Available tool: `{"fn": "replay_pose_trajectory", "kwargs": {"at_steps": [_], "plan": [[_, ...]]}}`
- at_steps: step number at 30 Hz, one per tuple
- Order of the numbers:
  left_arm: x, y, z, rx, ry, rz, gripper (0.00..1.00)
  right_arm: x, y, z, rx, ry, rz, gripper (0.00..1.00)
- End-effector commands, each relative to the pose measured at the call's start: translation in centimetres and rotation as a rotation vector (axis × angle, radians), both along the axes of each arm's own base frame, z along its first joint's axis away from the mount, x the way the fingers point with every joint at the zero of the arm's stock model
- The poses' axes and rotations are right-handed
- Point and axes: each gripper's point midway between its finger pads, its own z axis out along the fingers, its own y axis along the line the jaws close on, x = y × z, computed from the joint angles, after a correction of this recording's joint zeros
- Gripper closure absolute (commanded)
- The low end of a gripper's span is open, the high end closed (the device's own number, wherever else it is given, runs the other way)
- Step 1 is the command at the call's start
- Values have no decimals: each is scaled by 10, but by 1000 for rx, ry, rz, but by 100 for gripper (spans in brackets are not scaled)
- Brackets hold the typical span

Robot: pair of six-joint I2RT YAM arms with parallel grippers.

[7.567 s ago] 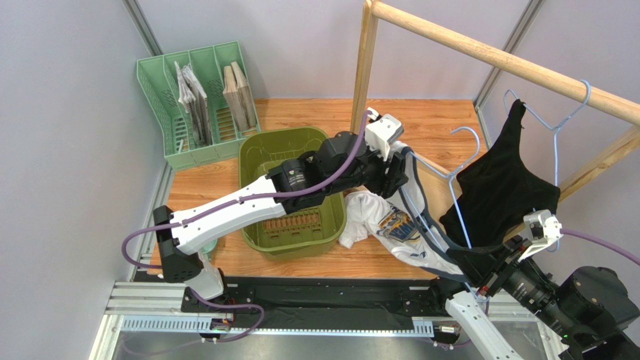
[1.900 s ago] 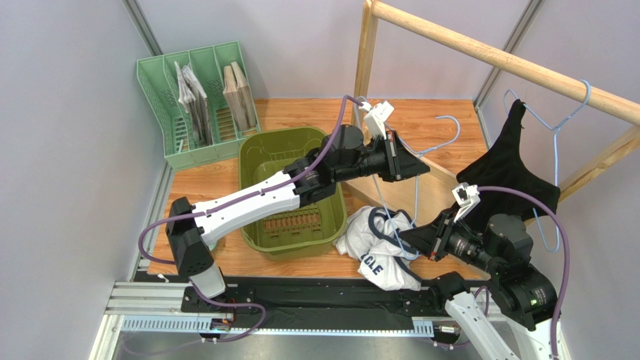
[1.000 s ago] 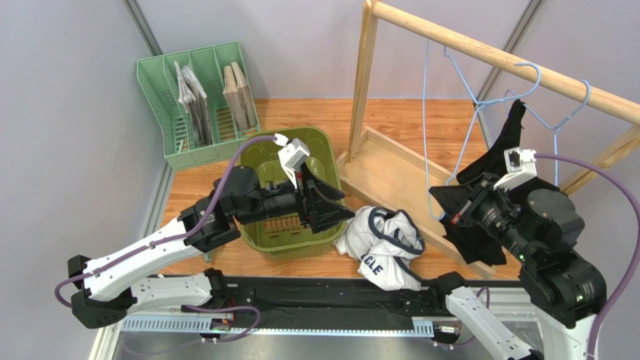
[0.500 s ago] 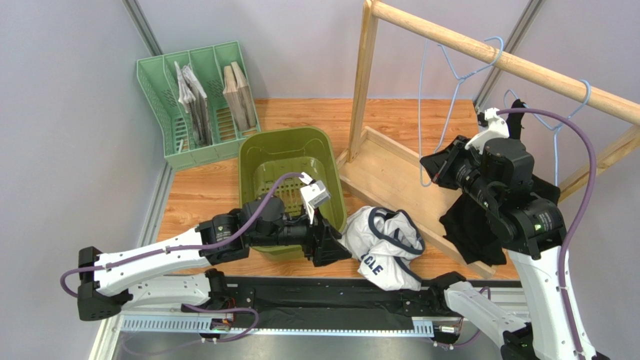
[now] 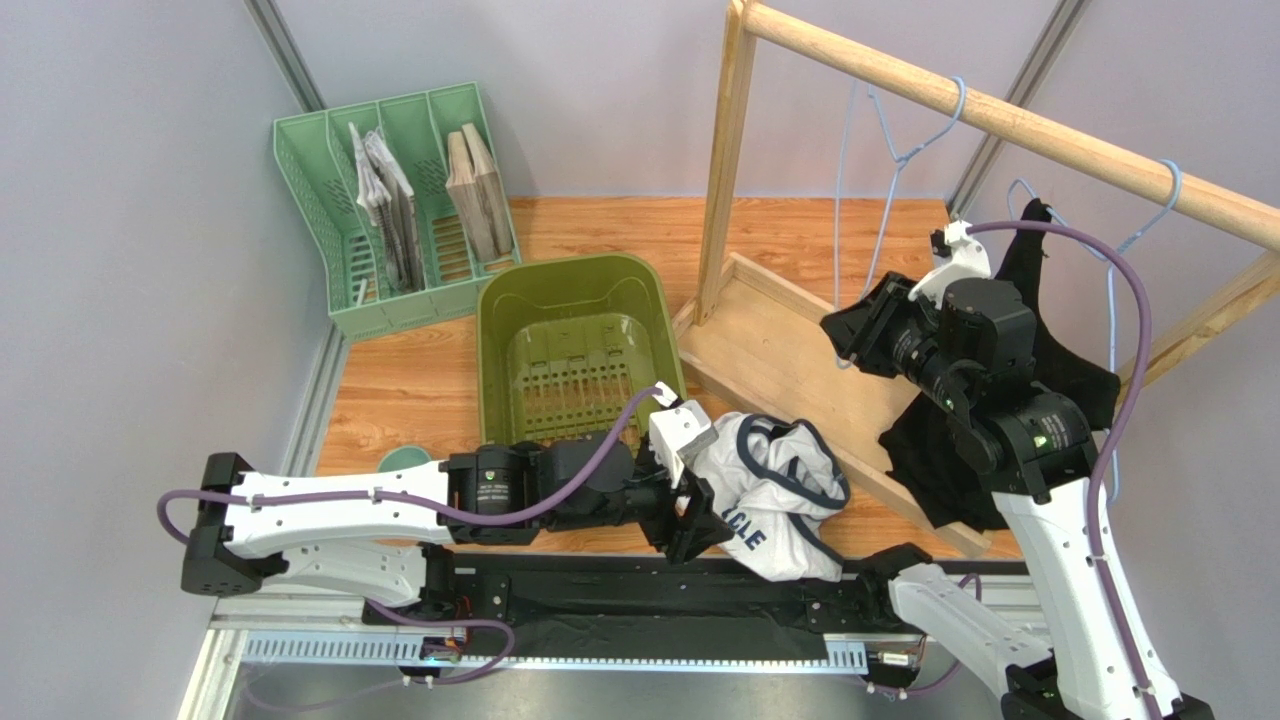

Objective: Remove the tank top from the hanger

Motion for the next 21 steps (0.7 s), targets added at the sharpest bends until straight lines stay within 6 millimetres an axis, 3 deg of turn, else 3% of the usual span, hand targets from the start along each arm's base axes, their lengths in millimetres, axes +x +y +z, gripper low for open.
{"fn": "replay_pose_trajectory", "kwargs": {"at_steps": [1,2,3,5,6,7,8,9,10,11,12,13,15,19,20,21], "plan": [[26,-1,10,49,-109,122,25,-12,6,0,8,-10,59,58],[29,-1,7,70,-122,141,25,-15,4,-1,1,-9,60,48],[31,-5,-1,105,-141,142,24,-18,1,-5,-12,3,52,28],[36,-11,2,125,-179,170,24,-28,-6,-2,-27,-8,39,17],[39,-19,-11,184,-223,151,22,-33,-14,-6,-46,7,16,7],[39,-27,-3,188,-250,138,22,-41,-18,-3,-59,-13,14,5],[38,-29,-10,245,-291,119,21,-46,-27,2,-74,-28,-16,0],[40,-39,-30,337,-352,77,20,-53,-36,-1,-98,-16,-49,0],[42,-49,-22,344,-384,59,19,-58,-42,2,-105,-27,-68,0],[41,-53,-30,391,-407,26,18,-68,-53,12,-108,-65,-105,0],[42,-61,-52,470,-425,-10,17,-76,-59,11,-117,-58,-119,0],[44,-72,-43,472,-457,-31,16,-83,-64,14,-117,-72,-132,0],[41,-89,-61,515,-467,-104,13,-101,-75,21,-113,-97,-160,0],[48,-106,-92,599,-462,-178,12,-127,-86,27,-98,-134,-170,0],[50,-107,-112,652,-457,-194,11,-133,-89,25,-103,-131,-180,0],[52,-110,-114,663,-455,-199,11,-140,-93,27,-97,-147,-184,0]]}}
